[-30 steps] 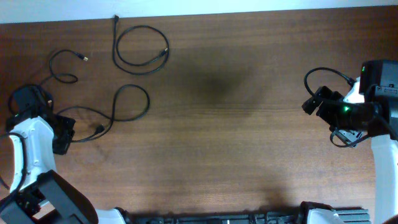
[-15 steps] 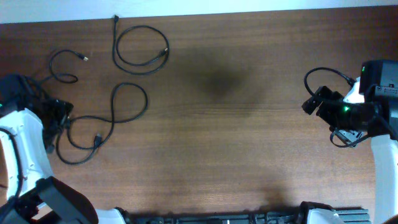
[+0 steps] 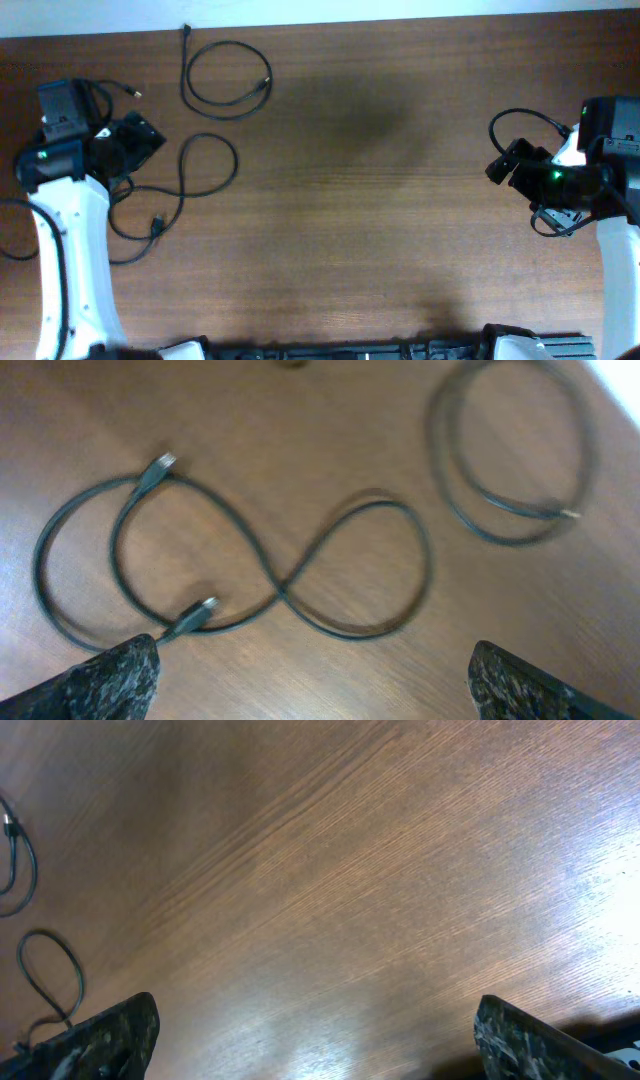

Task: Untangle cables
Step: 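Lower the cable onto the lower-left table and open the left gripper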

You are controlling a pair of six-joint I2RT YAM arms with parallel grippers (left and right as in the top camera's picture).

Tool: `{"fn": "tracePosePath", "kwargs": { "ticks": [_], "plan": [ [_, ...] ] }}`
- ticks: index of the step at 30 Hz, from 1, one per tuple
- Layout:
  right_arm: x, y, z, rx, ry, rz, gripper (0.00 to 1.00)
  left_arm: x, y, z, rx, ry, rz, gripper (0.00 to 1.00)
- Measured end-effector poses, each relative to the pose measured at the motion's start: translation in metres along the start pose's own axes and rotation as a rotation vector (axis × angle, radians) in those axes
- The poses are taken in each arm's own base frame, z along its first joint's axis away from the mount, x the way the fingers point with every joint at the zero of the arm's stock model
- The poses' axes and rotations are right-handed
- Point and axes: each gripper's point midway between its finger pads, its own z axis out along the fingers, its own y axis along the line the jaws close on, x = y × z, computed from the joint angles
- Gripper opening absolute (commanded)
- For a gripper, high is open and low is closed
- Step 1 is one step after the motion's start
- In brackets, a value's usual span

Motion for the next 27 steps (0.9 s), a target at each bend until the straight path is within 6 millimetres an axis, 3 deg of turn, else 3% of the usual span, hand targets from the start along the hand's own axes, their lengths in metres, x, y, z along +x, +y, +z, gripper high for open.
{"fn": "tracePosePath", "kwargs": {
  "ticks": [3,6,10,13,19,27],
  "plan": [
    [0.000,0.000,0.000,0.000,0.000,0.000,0.99,0.006,-0.025,-0.038,0.082,-0.079,0.103,0.99],
    [0.000,0.000,0.000,0.000,0.000,0.000,0.99,0.009,-0.035,-0.075,0.147,-0.167,0.158,0.99],
    [0.000,0.000,0.000,0.000,0.000,0.000,0.99,0.019,-0.035,-0.129,0.227,-0.271,0.193,0.99],
    [0.000,0.000,0.000,0.000,0.000,0.000,0.99,0.032,-0.026,-0.155,0.256,-0.305,0.205,0.99],
    [0.000,0.000,0.000,0.000,0.000,0.000,0.99,0.048,-0.010,-0.180,0.275,-0.337,0.202,0.99],
    [0.000,0.000,0.000,0.000,0.000,0.000,0.98,0.064,-0.005,-0.192,0.296,-0.335,0.224,0.99]
  ]
}}
